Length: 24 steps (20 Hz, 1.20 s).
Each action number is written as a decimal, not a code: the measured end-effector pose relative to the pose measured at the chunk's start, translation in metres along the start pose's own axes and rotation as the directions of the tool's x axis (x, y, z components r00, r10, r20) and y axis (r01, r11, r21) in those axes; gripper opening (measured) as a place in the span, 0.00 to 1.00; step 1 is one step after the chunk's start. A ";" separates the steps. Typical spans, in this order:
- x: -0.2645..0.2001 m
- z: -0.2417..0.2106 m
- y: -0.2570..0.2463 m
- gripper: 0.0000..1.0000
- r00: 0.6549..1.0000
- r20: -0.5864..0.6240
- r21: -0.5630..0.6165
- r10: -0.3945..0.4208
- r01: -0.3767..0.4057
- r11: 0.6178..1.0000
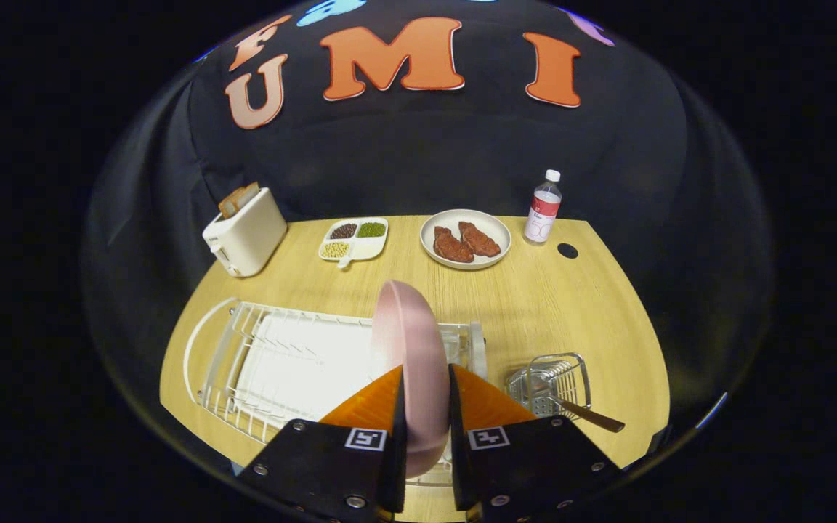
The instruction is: Take the plate from the dish rack, then take the spoon from the basket and place it into the plate.
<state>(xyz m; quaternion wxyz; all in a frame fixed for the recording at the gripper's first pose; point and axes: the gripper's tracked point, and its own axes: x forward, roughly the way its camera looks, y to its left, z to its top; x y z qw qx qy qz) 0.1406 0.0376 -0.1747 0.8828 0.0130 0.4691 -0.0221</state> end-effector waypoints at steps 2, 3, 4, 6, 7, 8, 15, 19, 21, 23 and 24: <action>0.001 0.005 0.001 0.23 1.000 0.014 0.017 0.000 -0.001 1.000; 0.001 0.006 -0.002 0.23 1.000 0.020 0.023 -0.007 0.007 1.000; 0.000 0.007 -0.003 0.21 1.000 0.016 0.023 -0.013 0.013 1.000; -0.002 0.013 -0.001 0.21 0.999 0.031 0.012 -0.031 0.031 0.999; -0.004 0.016 0.001 0.21 0.998 0.042 0.002 -0.044 0.044 0.999; -0.005 0.018 0.003 0.21 0.997 0.053 -0.018 -0.056 0.057 0.998; -0.006 0.023 0.002 0.21 0.994 0.065 0.006 -0.085 0.084 0.996; -0.006 0.024 0.003 0.21 0.995 0.061 0.027 -0.084 0.082 0.996; -0.005 0.026 0.002 0.21 0.995 0.051 0.032 -0.088 0.087 0.996; -0.004 0.030 0.001 0.21 0.994 0.046 0.009 -0.103 0.102 0.995; -0.005 0.033 0.004 0.21 0.992 0.054 0.004 -0.111 0.111 0.994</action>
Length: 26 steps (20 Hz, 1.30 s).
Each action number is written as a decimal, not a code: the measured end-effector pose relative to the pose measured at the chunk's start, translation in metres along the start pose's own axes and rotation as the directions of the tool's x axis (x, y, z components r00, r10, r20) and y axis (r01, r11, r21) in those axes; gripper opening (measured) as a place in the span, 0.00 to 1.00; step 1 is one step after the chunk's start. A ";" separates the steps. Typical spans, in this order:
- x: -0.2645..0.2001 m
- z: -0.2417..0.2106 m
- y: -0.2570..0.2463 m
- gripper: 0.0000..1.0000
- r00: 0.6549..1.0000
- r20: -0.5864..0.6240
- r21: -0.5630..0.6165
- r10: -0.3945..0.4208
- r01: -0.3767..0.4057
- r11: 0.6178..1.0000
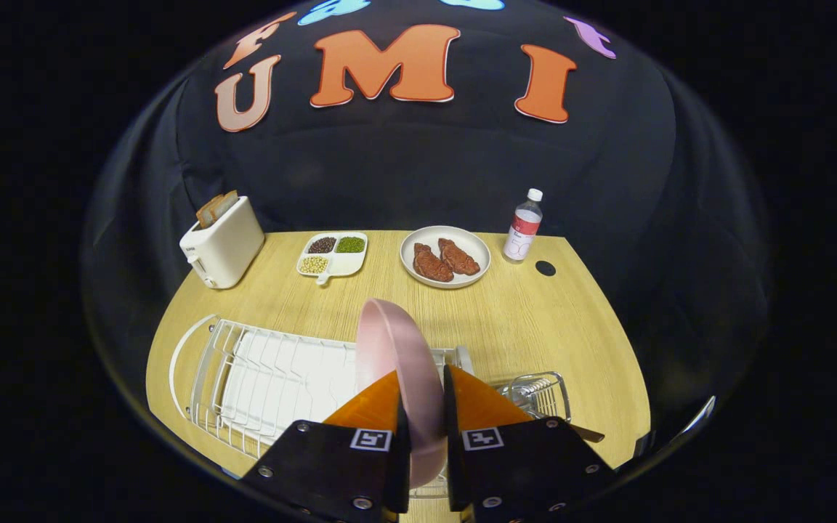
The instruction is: Take the plate from the dish rack, then take the spoon from the basket and place it into the plate.
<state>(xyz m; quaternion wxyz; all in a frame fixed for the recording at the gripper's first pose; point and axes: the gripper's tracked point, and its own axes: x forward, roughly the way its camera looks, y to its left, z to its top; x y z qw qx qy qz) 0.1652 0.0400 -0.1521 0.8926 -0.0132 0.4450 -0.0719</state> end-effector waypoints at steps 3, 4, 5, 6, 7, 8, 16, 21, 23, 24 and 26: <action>-0.003 0.006 0.004 0.21 1.000 0.021 -0.042 -0.020 0.021 0.999; -0.003 0.007 0.003 0.21 0.999 0.020 -0.026 -0.028 0.029 0.999; -0.003 0.007 0.003 0.21 0.999 0.017 -0.021 -0.031 0.032 0.999; -0.003 0.007 0.002 0.21 0.999 0.018 -0.020 -0.035 0.035 0.999; -0.002 0.009 0.003 0.21 0.999 0.027 -0.034 -0.045 0.046 0.998; -0.002 0.011 0.002 0.21 0.997 0.043 -0.064 -0.071 0.073 0.995; -0.031 0.042 0.006 0.14 0.986 0.145 -0.067 -0.081 0.092 0.994; -0.043 0.016 -0.004 0.13 0.996 0.093 -0.004 0.001 -0.001 1.000; -0.056 0.003 -0.007 0.13 0.995 0.083 0.028 0.049 -0.051 0.998; -0.061 -0.002 -0.008 0.13 0.994 0.084 0.037 0.068 -0.071 0.997; -0.072 -0.018 -0.014 0.13 0.992 0.087 0.043 0.091 -0.095 0.995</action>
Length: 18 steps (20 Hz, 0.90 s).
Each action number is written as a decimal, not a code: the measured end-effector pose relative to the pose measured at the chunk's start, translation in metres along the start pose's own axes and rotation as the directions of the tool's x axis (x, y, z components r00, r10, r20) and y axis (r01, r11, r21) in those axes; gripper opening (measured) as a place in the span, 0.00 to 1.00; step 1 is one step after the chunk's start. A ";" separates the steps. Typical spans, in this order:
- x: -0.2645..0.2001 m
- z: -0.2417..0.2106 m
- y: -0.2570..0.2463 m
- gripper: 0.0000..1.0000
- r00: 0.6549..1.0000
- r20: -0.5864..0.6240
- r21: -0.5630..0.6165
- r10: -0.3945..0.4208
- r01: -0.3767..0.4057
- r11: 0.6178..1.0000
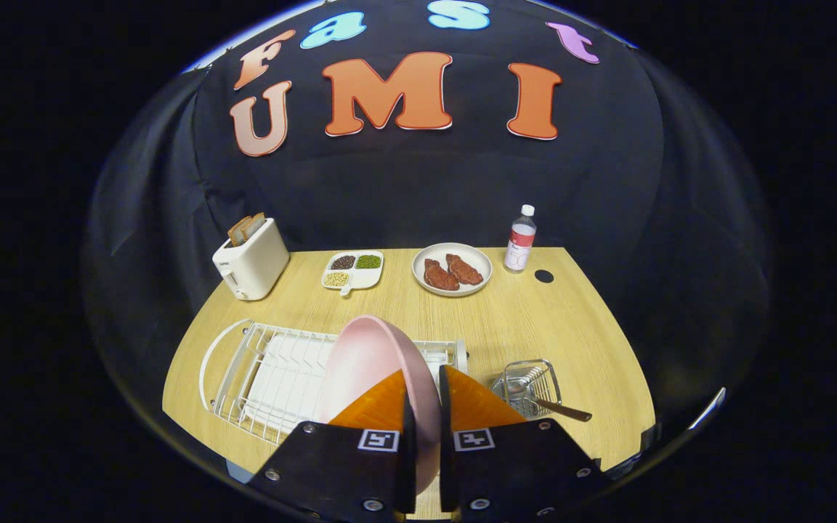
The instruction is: Take the plate from the dish rack, then take the spoon from the basket and place it into the plate.
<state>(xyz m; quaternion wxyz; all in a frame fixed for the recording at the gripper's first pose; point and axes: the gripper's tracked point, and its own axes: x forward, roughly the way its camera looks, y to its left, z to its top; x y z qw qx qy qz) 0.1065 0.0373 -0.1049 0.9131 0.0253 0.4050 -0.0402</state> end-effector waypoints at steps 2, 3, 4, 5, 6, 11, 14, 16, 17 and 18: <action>-0.013 -0.022 0.001 0.13 0.999 -0.013 0.005 0.036 -0.036 0.999; -0.020 -0.032 0.003 0.13 0.998 -0.017 0.020 0.059 -0.059 0.998; -0.024 -0.043 0.004 0.13 0.996 -0.027 0.030 0.085 -0.085 0.996; -0.029 -0.053 0.005 0.13 0.993 -0.035 0.044 0.109 -0.107 0.993; -0.035 -0.065 0.005 0.13 0.990 -0.049 0.054 0.132 -0.130 0.990; -0.048 -0.112 -0.003 0.13 0.978 -0.077 0.100 0.193 -0.185 0.978; -0.049 -0.141 -0.004 0.13 0.968 -0.097 0.140 0.233 -0.219 0.966; -0.045 -0.160 -0.005 0.13 0.960 -0.109 0.153 0.257 -0.239 0.959; -0.043 -0.170 -0.004 0.13 0.955 -0.115 0.173 0.274 -0.253 0.952; -0.043 -0.181 -0.001 0.13 0.947 -0.134 0.182 0.293 -0.267 0.946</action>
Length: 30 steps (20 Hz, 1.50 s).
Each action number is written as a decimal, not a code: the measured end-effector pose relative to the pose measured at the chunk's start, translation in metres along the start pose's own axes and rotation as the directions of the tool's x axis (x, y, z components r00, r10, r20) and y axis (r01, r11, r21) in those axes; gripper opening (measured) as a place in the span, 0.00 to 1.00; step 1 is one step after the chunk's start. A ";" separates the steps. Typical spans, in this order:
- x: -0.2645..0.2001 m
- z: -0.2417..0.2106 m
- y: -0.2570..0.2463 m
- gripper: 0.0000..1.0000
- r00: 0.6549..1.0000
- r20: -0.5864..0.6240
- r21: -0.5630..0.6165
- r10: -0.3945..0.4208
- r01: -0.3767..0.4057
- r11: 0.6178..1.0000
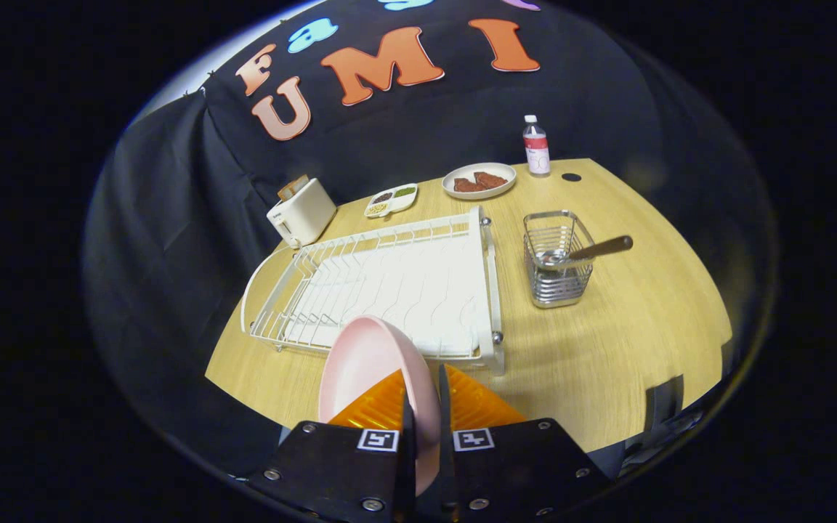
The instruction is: Take the plate from the dish rack, then take the spoon from the basket and place it into the plate.
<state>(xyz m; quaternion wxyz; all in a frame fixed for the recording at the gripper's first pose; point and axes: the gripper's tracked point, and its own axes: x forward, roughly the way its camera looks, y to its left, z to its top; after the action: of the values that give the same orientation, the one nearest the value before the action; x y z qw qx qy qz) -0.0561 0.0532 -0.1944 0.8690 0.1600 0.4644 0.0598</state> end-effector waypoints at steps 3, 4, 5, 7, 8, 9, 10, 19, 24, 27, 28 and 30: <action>0.011 -0.025 -0.010 0.13 0.999 -0.035 0.019 0.006 -0.005 1.000; 0.015 -0.031 -0.013 0.13 0.999 -0.044 0.035 0.010 -0.008 0.999; 0.020 -0.035 -0.015 0.13 0.998 -0.053 0.060 0.021 -0.018 0.998; 0.025 -0.043 -0.020 0.13 0.998 -0.057 0.083 0.036 -0.031 0.996; 0.029 -0.047 -0.022 0.13 0.997 -0.060 0.084 0.042 -0.037 0.996; 0.032 -0.049 -0.021 0.13 0.997 -0.062 0.102 0.055 -0.048 0.994; 0.035 -0.052 -0.022 0.13 0.995 -0.067 0.116 0.067 -0.059 0.991; 0.066 -0.060 -0.037 0.13 0.993 -0.055 0.218 0.105 -0.090 0.972; 0.073 -0.052 -0.067 0.18 0.999 -0.009 0.099 -0.054 0.055 0.994; 0.069 -0.043 -0.065 0.23 0.999 0.030 0.099 -0.030 0.026 0.995; 0.069 -0.036 -0.069 0.28 0.997 0.056 0.086 -0.044 0.039 0.996; 0.062 -0.021 -0.074 0.34 0.992 0.109 0.031 -0.069 0.066 0.997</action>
<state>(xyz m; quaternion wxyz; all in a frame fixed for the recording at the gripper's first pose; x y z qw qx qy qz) -0.0419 0.0041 -0.2793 0.8924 0.1594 0.4218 0.0152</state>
